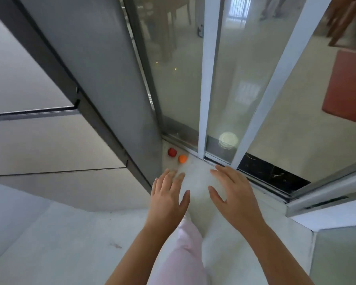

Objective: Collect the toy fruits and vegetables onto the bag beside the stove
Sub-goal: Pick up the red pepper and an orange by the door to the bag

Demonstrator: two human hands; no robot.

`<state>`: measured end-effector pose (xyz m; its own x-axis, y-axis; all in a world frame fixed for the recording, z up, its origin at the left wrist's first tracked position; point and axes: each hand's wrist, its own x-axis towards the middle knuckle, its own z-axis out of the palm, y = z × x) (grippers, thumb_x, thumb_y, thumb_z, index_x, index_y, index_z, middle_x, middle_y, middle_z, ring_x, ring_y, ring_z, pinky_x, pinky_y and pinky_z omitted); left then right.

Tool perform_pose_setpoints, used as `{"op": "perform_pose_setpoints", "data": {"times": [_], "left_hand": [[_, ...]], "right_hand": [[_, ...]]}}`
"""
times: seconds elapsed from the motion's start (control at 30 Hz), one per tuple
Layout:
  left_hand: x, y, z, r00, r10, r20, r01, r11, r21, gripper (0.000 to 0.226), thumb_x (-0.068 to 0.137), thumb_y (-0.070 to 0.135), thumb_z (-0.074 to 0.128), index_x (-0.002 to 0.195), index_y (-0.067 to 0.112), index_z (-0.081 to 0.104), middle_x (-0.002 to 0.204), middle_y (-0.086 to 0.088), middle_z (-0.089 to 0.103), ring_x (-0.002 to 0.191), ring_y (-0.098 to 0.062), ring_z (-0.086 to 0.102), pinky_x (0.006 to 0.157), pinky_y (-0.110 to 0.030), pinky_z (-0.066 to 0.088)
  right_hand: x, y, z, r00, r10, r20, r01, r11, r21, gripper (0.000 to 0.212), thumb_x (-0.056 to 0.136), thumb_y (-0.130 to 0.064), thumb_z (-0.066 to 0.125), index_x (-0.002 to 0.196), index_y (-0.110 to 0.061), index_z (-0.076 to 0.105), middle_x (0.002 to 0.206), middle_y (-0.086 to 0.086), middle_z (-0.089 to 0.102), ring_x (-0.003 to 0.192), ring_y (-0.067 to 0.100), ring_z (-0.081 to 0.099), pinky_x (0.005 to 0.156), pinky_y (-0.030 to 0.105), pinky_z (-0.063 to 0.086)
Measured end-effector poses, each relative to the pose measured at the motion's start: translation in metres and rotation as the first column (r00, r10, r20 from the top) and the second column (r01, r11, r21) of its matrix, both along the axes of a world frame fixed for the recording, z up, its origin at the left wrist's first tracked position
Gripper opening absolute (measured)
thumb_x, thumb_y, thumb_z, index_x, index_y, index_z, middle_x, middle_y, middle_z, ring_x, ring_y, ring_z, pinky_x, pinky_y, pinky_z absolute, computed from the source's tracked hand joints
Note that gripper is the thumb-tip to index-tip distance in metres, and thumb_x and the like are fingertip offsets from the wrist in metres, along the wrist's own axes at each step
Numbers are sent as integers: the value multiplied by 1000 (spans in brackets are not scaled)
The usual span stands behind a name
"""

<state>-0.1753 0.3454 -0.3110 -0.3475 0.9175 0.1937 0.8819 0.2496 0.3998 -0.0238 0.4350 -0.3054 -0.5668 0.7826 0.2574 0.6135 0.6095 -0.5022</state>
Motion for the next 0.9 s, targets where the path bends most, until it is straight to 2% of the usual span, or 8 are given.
{"op": "perform_pose_setpoints", "data": {"times": [0.07, 0.2, 0.33, 0.47, 0.57, 0.63, 0.77, 0.9], "left_hand": [[-17, 26, -8, 1000, 14, 4, -14, 1000, 2, 43, 83, 34, 47, 115, 8, 58, 118, -12, 61, 113, -35, 54, 89, -55, 46], [-62, 79, -16, 999, 48, 19, -48, 999, -5, 44, 83, 35, 38, 115, 10, 54, 116, -13, 62, 108, -35, 57, 90, -52, 42], [-103, 124, -13, 995, 83, 50, -85, 996, 32, 41, 85, 34, 39, 116, 10, 53, 119, -14, 60, 111, -34, 55, 94, -50, 40], [-138, 163, -8, 995, 95, 13, -96, 991, 94, 36, 83, 29, 52, 113, 10, 54, 117, -14, 62, 109, -34, 57, 94, -42, 30], [-152, 182, -6, 988, 148, 52, -152, 985, 85, 42, 85, 34, 45, 114, 7, 58, 117, -14, 62, 110, -36, 56, 91, -46, 40], [-157, 189, -10, 982, 178, 63, -182, 982, 55, 45, 84, 34, 41, 116, 7, 58, 118, -14, 62, 110, -36, 57, 87, -50, 45], [-159, 208, -20, 971, 232, 62, -234, 972, 17, 44, 81, 31, 42, 115, 7, 57, 116, -15, 63, 107, -36, 58, 83, -51, 48], [-155, 229, -15, 938, 343, 43, -344, 939, 7, 44, 80, 30, 43, 112, 5, 60, 115, -15, 63, 106, -36, 59, 84, -47, 48]], "right_hand": [[-16, 26, -2, 1000, 16, 13, -16, 1000, 17, 44, 84, -39, 43, 110, -9, 62, 112, 11, 65, 105, 28, 59, 87, 39, 45], [-65, 85, -1, 996, 75, 47, -76, 997, 19, 39, 83, -36, 48, 111, -10, 61, 113, 9, 65, 107, 27, 57, 86, 46, 50], [-126, 138, 8, 981, 186, 51, -188, 982, 35, 39, 83, -35, 47, 113, -13, 59, 115, 8, 64, 109, 27, 57, 89, 51, 48], [-174, 175, 13, 971, 237, 20, -238, 966, 99, 34, 82, -30, 54, 110, -12, 62, 114, 8, 65, 108, 27, 57, 90, 45, 47], [-188, 194, 5, 969, 247, 13, -247, 967, 56, 35, 79, -27, 61, 111, -12, 62, 115, 8, 64, 110, 27, 57, 89, 51, 47], [-192, 208, 1, 961, 274, 33, -276, 960, 56, 35, 80, -29, 58, 110, -12, 62, 114, 8, 65, 109, 26, 57, 88, 49, 48], [-203, 245, -1, 933, 359, 12, -360, 933, 30, 37, 83, -32, 48, 110, -10, 61, 114, 8, 64, 108, 27, 57, 87, 47, 48], [-220, 281, -2, 893, 442, -79, -443, 897, 12, 38, 81, -31, 48, 109, -10, 61, 113, 7, 64, 107, 22, 52, 84, 50, 48]]}}
